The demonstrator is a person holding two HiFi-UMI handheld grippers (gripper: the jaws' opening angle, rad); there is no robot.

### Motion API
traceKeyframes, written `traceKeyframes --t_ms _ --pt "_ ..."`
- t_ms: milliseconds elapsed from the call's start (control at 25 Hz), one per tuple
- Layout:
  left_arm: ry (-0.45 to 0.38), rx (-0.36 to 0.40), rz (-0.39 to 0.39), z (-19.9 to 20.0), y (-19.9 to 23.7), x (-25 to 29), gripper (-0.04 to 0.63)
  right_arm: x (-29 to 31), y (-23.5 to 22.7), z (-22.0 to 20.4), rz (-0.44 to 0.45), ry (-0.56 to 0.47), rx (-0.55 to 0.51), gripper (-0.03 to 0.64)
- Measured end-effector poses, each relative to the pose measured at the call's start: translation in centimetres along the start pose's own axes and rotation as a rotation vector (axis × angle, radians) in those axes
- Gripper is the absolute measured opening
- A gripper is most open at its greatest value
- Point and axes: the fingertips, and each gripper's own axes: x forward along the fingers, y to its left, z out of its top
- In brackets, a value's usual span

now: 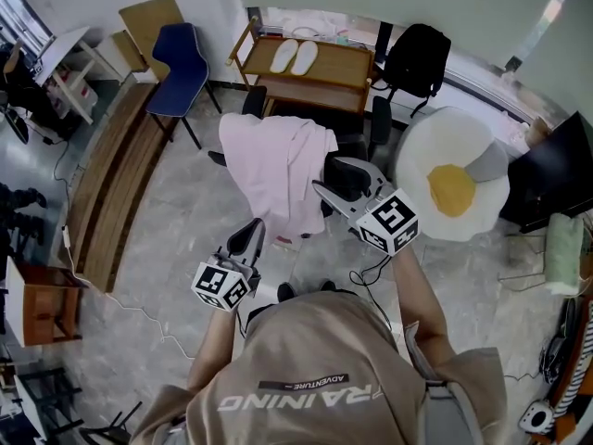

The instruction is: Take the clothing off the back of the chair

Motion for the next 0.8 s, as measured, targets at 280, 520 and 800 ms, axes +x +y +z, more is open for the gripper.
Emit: traceKeyframes --t_ms 280,520,800 --pt "0.009 -0.006 0.000 -0.4 0.4 -0.2 0.021 1.7 0.0 0.3 0.052 0.011 0.009 0.222" --pt "0.009 -0.011 0.001 -0.5 0.9 -0.5 0.021 3.6 0.9 1.0 0.113 -0.012 0.028 0.222" --pt "-0.002 -0.019 0.014 -0.5 1.9 -1.2 0.021 5.7 2.0 1.2 0.163 -0.016 0.077 0.222"
